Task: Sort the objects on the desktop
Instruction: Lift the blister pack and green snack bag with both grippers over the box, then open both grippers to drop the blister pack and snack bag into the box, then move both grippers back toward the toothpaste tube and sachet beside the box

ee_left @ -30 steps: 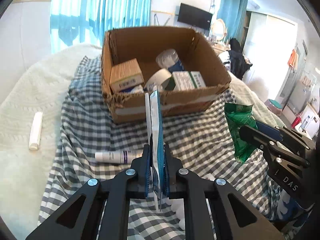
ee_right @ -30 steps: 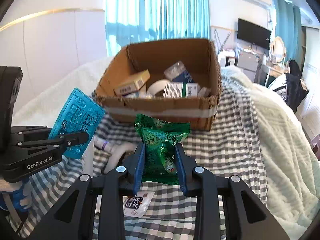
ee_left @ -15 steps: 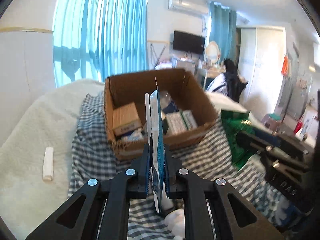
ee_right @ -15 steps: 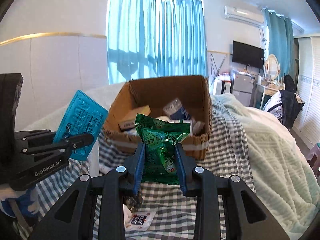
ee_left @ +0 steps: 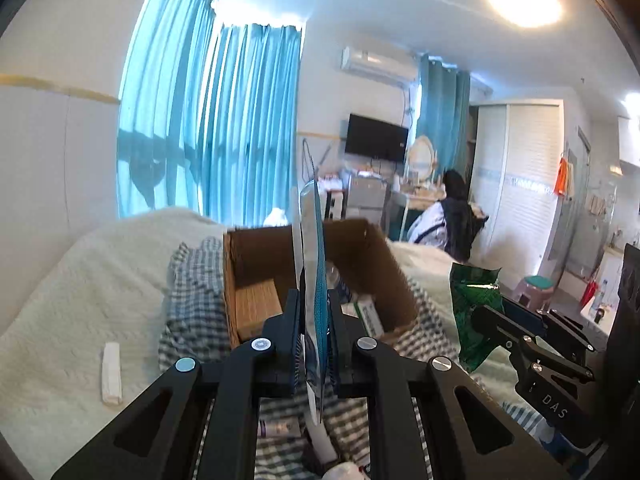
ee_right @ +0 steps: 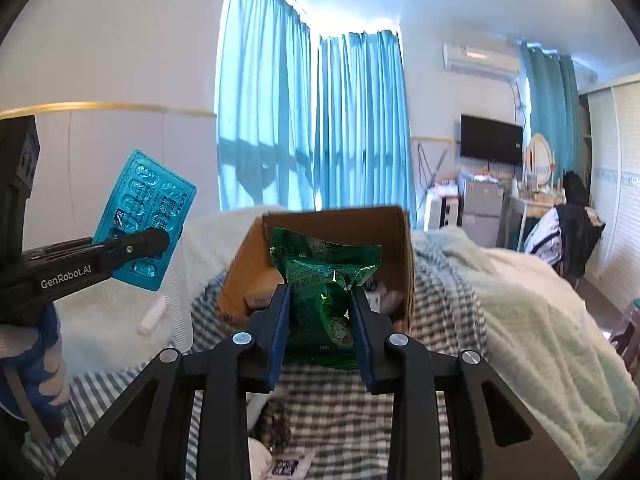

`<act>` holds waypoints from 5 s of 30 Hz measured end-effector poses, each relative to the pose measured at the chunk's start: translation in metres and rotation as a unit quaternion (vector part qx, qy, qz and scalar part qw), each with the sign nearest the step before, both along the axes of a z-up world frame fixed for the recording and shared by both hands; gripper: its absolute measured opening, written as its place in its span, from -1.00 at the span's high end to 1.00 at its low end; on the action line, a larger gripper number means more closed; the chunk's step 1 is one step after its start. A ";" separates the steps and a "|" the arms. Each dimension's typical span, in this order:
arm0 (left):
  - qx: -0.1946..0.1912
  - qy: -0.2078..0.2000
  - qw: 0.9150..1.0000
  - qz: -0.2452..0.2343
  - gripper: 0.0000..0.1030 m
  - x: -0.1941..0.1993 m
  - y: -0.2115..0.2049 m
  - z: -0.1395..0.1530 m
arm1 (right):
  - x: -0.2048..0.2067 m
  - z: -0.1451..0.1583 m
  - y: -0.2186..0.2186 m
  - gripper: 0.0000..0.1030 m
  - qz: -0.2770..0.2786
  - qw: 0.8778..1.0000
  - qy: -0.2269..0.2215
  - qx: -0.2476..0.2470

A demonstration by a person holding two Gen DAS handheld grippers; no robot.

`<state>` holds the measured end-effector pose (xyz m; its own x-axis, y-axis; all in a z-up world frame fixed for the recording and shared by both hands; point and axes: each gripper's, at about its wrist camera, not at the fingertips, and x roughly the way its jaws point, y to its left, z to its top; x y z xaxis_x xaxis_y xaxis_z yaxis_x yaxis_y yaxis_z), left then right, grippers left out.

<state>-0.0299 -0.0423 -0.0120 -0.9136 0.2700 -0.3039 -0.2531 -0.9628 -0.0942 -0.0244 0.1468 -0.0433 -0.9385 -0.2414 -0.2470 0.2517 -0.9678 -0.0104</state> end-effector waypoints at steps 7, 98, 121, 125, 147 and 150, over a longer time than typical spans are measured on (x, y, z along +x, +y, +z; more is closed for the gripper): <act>-0.009 0.052 0.999 -0.001 0.79 0.006 0.007 0.028 | 0.006 0.034 0.003 0.44 0.001 0.999 0.046 -0.005; -0.032 0.042 0.992 0.115 -1.00 -0.084 0.006 0.018 | -0.080 0.041 0.036 -0.99 -0.057 0.995 0.080 -0.025; -0.054 0.047 0.982 0.177 -1.00 -0.032 -0.017 -0.024 | -0.015 0.022 0.025 -1.00 -0.037 0.997 0.073 -0.010; -0.072 0.003 0.984 0.165 -1.00 -0.044 -0.020 -0.049 | -0.012 0.006 0.021 -0.99 -0.028 0.998 0.048 0.000; -0.116 -0.205 0.968 0.084 -1.00 -0.093 -0.017 -0.152 | -0.043 -0.091 0.012 -0.74 0.000 0.985 -0.172 0.006; -0.109 -0.257 0.958 0.063 -0.96 -0.104 -0.023 -0.168 | -0.048 -0.103 0.008 -0.68 0.004 0.979 -0.202 0.008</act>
<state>-0.1338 -0.0652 -0.1802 -0.6487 0.0452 -0.7597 -0.1070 -0.9937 0.0321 -0.0728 0.1546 -0.1462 -0.7621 -0.2407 -0.6011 0.2456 -0.9664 0.0756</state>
